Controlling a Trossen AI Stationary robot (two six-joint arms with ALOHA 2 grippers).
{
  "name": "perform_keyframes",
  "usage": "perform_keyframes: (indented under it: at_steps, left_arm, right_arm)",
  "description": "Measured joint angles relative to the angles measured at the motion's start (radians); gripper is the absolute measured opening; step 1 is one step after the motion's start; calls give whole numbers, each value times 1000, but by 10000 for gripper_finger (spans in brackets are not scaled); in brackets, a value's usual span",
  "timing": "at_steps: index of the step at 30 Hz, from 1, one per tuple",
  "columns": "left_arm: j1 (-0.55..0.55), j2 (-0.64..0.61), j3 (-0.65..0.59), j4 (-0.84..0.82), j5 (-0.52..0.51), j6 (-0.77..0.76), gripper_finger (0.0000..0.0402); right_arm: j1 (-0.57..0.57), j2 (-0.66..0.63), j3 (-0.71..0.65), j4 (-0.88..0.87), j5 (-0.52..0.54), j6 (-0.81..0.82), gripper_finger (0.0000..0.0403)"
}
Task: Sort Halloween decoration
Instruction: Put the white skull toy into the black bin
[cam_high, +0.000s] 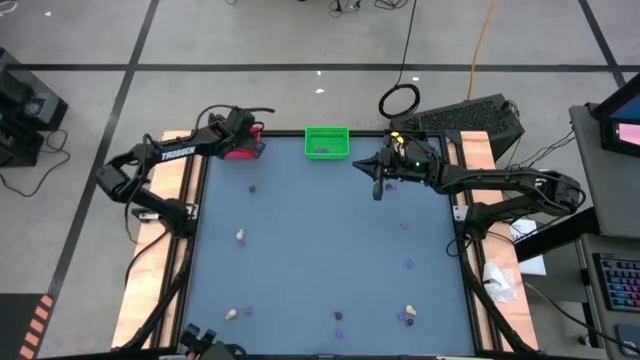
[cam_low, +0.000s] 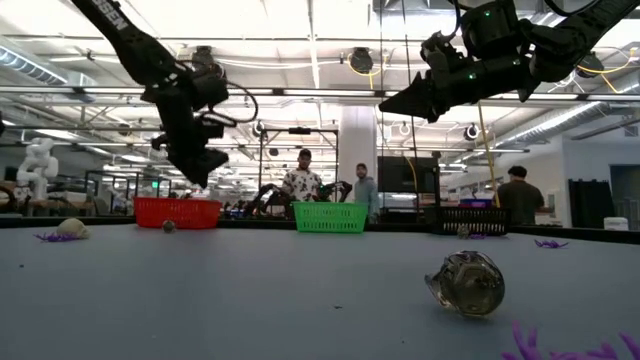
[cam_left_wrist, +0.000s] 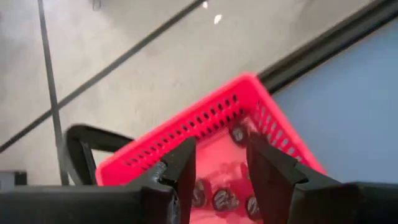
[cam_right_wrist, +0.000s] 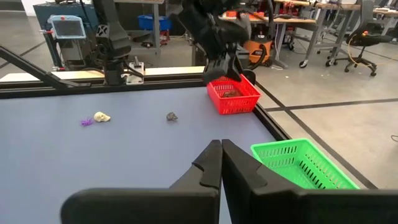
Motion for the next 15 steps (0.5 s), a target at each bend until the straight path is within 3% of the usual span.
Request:
perform_keyframes:
  at_steps: [6, 15]
  left_arm:
    - [-86, -97, -3, 25, 12, -9, 82]
    - [-307, -141, -147, 395, 117, -11, 3]
  right_arm:
    - [0, 0, 0, 1, 0, -25, 0]
    - [0, 0, 1, 64, 0, -137, 0]
